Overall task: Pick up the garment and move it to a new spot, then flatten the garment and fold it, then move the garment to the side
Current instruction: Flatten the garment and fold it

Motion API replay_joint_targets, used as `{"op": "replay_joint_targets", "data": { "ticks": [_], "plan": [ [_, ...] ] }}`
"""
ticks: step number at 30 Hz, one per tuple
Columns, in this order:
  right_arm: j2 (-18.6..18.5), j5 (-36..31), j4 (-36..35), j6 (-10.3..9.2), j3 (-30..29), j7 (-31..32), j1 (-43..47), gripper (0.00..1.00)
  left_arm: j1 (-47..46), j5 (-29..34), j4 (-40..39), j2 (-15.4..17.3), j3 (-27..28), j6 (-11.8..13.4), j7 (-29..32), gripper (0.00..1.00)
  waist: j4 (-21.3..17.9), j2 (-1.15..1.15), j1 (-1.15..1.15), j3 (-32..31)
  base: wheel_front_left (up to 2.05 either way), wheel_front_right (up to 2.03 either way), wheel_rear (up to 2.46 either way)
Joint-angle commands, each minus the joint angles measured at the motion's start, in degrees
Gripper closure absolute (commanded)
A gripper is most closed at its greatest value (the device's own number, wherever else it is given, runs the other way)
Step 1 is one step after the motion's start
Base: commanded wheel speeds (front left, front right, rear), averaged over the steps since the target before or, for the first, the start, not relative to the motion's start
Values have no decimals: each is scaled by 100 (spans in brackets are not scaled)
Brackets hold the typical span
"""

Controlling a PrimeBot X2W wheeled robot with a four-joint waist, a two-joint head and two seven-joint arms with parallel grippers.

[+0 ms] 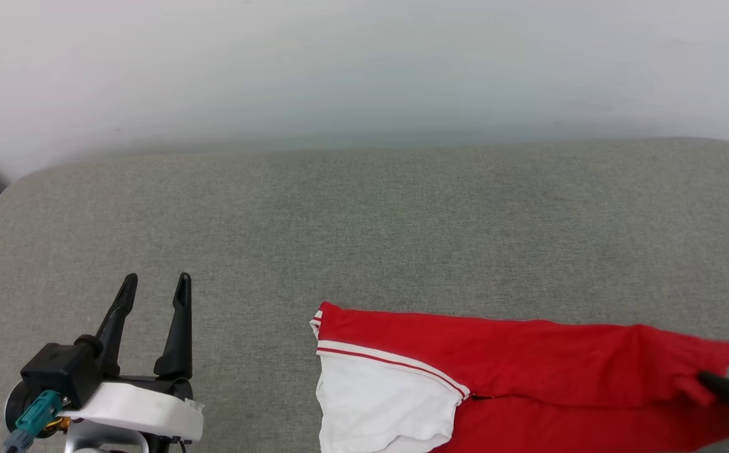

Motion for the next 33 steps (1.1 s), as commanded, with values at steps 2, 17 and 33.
{"op": "replay_joint_targets", "data": {
  "ticks": [2, 17, 33],
  "plan": [
    [206, 265, 7, -3, 76, 283, -144, 100, 21, -3, -10, 28, 0, 2, 36, 0, -47, 0, -1, -25, 0, 0, 0],
    [409, 3565, 1368, -3, 2638, -373, -519, 100, -260, 58, -100, 111, -140, -71, 190, 0, 325, 0, -1, 151, 0, 0, 0],
    [398, 5129, 2530, -3, 5545, -2243, -1418, 100, -529, 78, -14, 66, -261, -129, 181, 0, 909, 0, -1, 491, 0, 0, 0]
  ]
}}
